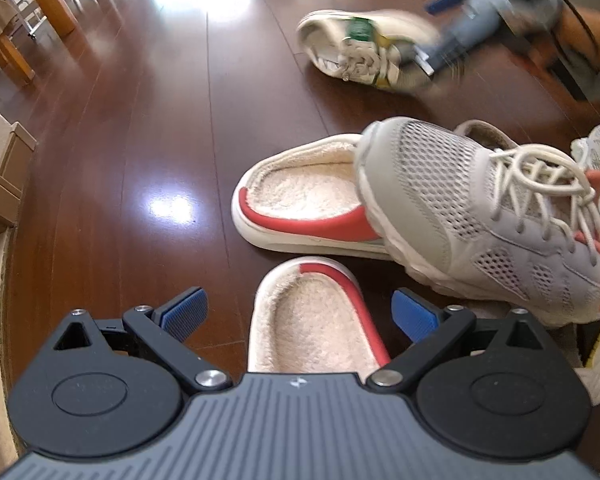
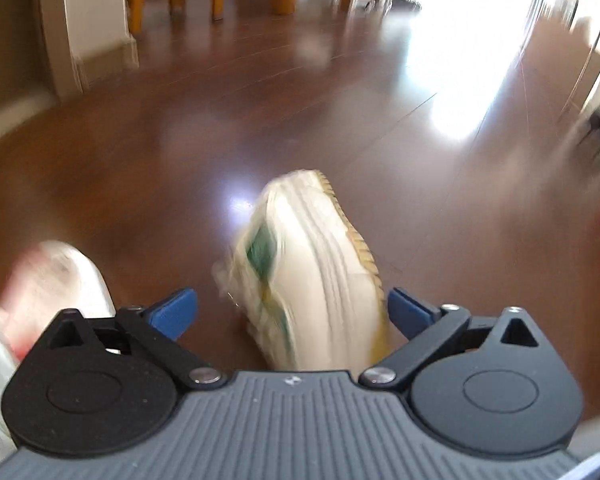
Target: Organize scattered shoes
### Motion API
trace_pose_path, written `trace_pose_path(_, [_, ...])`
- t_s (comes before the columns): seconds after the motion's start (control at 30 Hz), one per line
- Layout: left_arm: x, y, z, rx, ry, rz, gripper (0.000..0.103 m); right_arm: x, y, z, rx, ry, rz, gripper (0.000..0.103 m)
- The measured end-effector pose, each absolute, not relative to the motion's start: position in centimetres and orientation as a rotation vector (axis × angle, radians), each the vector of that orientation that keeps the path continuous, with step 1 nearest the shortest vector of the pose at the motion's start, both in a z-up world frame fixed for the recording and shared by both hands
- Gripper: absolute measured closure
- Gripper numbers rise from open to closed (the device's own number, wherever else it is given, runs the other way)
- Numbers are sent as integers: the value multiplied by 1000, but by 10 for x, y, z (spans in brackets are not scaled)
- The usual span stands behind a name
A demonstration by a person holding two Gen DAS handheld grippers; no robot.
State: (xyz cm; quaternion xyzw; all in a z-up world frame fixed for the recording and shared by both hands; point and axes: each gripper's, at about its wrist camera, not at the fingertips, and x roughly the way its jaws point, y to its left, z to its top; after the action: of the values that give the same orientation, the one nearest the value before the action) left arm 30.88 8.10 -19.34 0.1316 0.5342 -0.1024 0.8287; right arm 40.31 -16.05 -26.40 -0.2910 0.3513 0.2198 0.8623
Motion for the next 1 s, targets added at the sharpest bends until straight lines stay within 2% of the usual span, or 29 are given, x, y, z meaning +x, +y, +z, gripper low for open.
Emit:
trace_pose_path(0.1, [315, 85, -195, 265, 1130, -197, 3, 387, -169, -291, -742, 709, 339, 11])
trace_pose_path(0.2, [319, 87, -198, 256, 1140, -182, 3, 395, -180, -302, -640, 765, 301, 12])
trace_pose_path(0.3, [321, 88, -199, 246, 1151, -180, 3, 406, -188, -317, -490, 852, 190, 37])
trace_pose_path(0.33, [321, 88, -199, 249, 1147, -183, 3, 412, -203, -315, -320, 894, 177, 52])
trace_pose_path(0.37, [321, 89, -199, 255, 1143, -183, 3, 416, -212, -310, -169, 908, 181, 52])
trace_pose_path(0.43, [322, 90, -200, 270, 1138, -177, 3, 410, -219, -303, -101, 902, 204, 54])
trace_pose_path(0.5, [324, 92, -201, 261, 1141, -173, 3, 401, -223, -295, -159, 870, 190, 48])
trace_pose_path(0.57, [326, 94, -201, 250, 1146, -169, 3, 391, -219, -287, -224, 813, 239, 37])
trace_pose_path(0.7, [330, 97, -206, 239, 1150, -164, 3, 400, -198, -276, -388, 747, 320, 37])
trace_pose_path(0.8, [330, 101, -207, 246, 1154, -157, 3, 443, -168, -274, -493, 730, 354, 38])
trace_pose_path(0.93, [332, 110, -209, 237, 1162, -134, 3, 496, -126, -285, -600, 797, 336, 40])
trace_pose_path(0.97, [333, 112, -209, 231, 1165, -128, 3, 513, -119, -281, -605, 828, 308, 46])
trace_pose_path(1.0, [333, 115, -211, 225, 1169, -122, 3, 510, -124, -286, -576, 868, 312, 61])
